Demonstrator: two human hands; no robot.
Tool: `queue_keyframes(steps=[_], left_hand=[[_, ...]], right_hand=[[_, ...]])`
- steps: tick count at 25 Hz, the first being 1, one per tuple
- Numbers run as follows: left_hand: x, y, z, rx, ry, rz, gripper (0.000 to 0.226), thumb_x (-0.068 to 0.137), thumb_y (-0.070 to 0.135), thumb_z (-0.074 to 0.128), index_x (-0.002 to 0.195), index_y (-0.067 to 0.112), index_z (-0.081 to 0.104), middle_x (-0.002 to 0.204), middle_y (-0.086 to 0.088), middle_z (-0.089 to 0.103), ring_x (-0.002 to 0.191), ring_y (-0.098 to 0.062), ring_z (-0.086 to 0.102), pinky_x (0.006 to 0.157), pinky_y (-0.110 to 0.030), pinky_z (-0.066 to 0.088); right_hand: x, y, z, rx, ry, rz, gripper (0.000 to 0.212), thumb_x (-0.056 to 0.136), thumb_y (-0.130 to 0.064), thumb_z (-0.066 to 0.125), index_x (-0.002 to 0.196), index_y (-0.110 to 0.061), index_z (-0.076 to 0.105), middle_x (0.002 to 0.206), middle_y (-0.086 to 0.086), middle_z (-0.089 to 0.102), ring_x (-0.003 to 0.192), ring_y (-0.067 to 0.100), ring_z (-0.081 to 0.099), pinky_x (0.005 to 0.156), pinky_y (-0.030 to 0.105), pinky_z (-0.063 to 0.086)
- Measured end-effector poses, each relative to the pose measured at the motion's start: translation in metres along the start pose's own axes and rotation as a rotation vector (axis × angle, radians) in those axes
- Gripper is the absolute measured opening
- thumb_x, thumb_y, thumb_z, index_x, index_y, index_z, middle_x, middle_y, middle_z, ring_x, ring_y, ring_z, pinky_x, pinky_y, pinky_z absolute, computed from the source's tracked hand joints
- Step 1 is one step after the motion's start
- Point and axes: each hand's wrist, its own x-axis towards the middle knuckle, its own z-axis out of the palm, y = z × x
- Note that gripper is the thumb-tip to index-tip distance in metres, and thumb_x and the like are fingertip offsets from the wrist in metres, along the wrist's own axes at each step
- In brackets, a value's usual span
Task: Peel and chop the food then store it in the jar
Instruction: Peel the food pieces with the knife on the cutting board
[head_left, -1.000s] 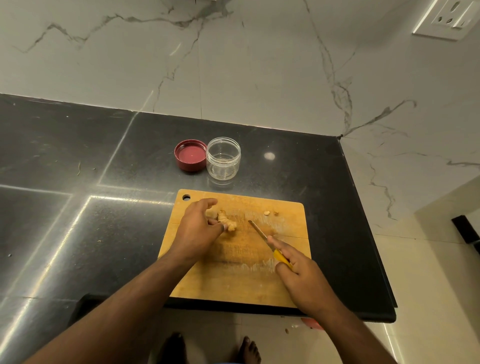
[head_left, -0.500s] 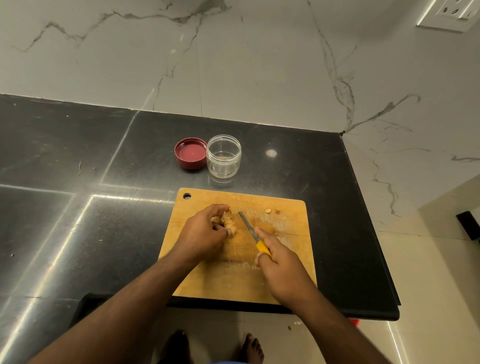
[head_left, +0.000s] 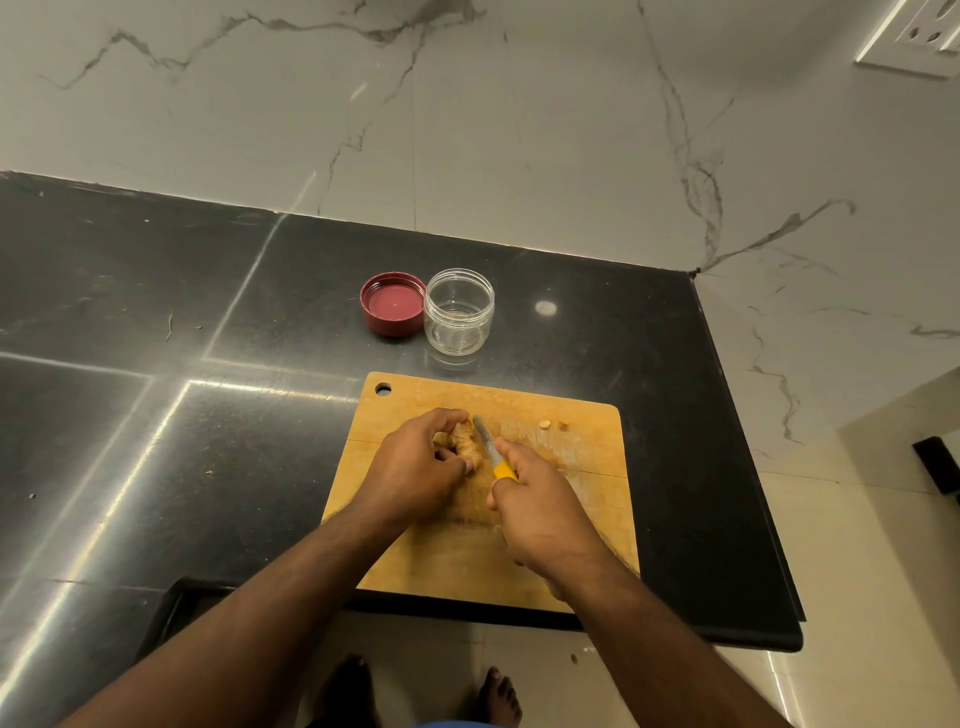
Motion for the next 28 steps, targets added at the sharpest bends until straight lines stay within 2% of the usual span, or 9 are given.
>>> queue_keyframes(steps=[2, 6, 12, 16, 19, 22, 23, 25, 28], left_hand=[[0.000, 0.000, 0.000, 0.002, 0.001, 0.005, 0.060, 0.085, 0.017, 0.077, 0.139, 0.032, 0.055, 0.125, 0.013, 0.062, 0.081, -0.003, 0.066, 0.068, -0.013, 0.050], [0.000, 0.000, 0.000, -0.010, 0.000, 0.001, 0.062, 0.085, 0.017, 0.077, 0.141, 0.031, 0.054, 0.125, 0.013, 0.062, 0.082, -0.002, 0.065, 0.067, -0.011, 0.048], [0.001, -0.001, 0.001, 0.008, -0.003, 0.008, 0.062, 0.086, 0.017, 0.077, 0.141, 0.031, 0.054, 0.128, 0.013, 0.061, 0.083, -0.001, 0.064, 0.066, -0.012, 0.049], [0.001, -0.002, 0.000, 0.010, -0.004, 0.007, 0.062, 0.085, 0.017, 0.077, 0.141, 0.031, 0.054, 0.124, 0.015, 0.061, 0.083, -0.001, 0.065, 0.069, -0.015, 0.052], [0.000, -0.001, 0.001, 0.005, 0.006, 0.009, 0.062, 0.085, 0.017, 0.077, 0.141, 0.030, 0.055, 0.124, 0.014, 0.063, 0.082, -0.002, 0.065, 0.072, -0.017, 0.054], [0.000, -0.001, 0.001, 0.008, 0.007, 0.018, 0.060, 0.086, 0.017, 0.077, 0.141, 0.029, 0.055, 0.125, 0.017, 0.062, 0.082, -0.001, 0.065, 0.069, -0.014, 0.051], [0.000, -0.001, 0.001, 0.011, 0.005, 0.021, 0.060, 0.086, 0.017, 0.076, 0.141, 0.029, 0.055, 0.126, 0.017, 0.062, 0.082, -0.001, 0.064, 0.068, -0.012, 0.050], [0.000, 0.000, 0.000, 0.007, -0.001, 0.017, 0.060, 0.086, 0.017, 0.076, 0.141, 0.028, 0.055, 0.125, 0.017, 0.063, 0.082, -0.001, 0.064, 0.068, -0.012, 0.050], [-0.001, 0.000, 0.000, -0.001, -0.004, 0.002, 0.060, 0.086, 0.018, 0.076, 0.142, 0.028, 0.054, 0.111, 0.021, 0.061, 0.083, -0.001, 0.064, 0.069, -0.015, 0.051]], right_hand=[[0.000, -0.001, 0.000, -0.007, 0.005, 0.007, 0.057, 0.100, -0.012, 0.042, 0.152, -0.032, 0.033, 0.158, -0.007, 0.032, 0.130, 0.011, 0.040, 0.090, 0.024, 0.034], [0.003, 0.004, 0.001, 0.025, 0.018, 0.051, 0.056, 0.098, -0.013, 0.042, 0.149, -0.036, 0.036, 0.154, -0.008, 0.035, 0.123, 0.014, 0.045, 0.096, 0.034, 0.046], [0.007, 0.000, 0.004, 0.120, -0.012, 0.122, 0.058, 0.094, -0.013, 0.038, 0.147, -0.038, 0.039, 0.117, -0.004, 0.051, 0.069, 0.007, 0.042, 0.049, 0.022, 0.037], [0.006, -0.008, 0.000, 0.096, -0.016, 0.126, 0.060, 0.093, -0.009, 0.037, 0.147, -0.036, 0.040, 0.106, -0.001, 0.048, 0.060, 0.011, 0.043, 0.040, 0.023, 0.033], [0.000, -0.006, -0.002, -0.010, -0.018, 0.056, 0.058, 0.094, -0.009, 0.037, 0.147, -0.033, 0.040, 0.113, -0.006, 0.047, 0.066, 0.007, 0.047, 0.050, 0.026, 0.042], [0.001, -0.008, -0.005, -0.148, -0.012, -0.002, 0.055, 0.097, -0.009, 0.039, 0.149, -0.028, 0.039, 0.132, -0.004, 0.050, 0.073, 0.006, 0.047, 0.083, 0.035, 0.052], [0.002, -0.010, -0.006, -0.194, -0.010, -0.023, 0.055, 0.097, -0.010, 0.039, 0.149, -0.028, 0.039, 0.140, -0.002, 0.050, 0.079, 0.007, 0.048, 0.086, 0.034, 0.050], [0.004, -0.009, -0.006, -0.263, -0.020, -0.062, 0.054, 0.099, -0.013, 0.039, 0.150, -0.028, 0.038, 0.148, 0.001, 0.047, 0.098, 0.011, 0.053, 0.085, 0.029, 0.048], [0.001, -0.001, -0.007, -0.379, -0.054, -0.118, 0.053, 0.100, -0.014, 0.039, 0.152, -0.027, 0.035, 0.154, 0.000, 0.041, 0.134, 0.018, 0.045, 0.103, 0.027, 0.040]])
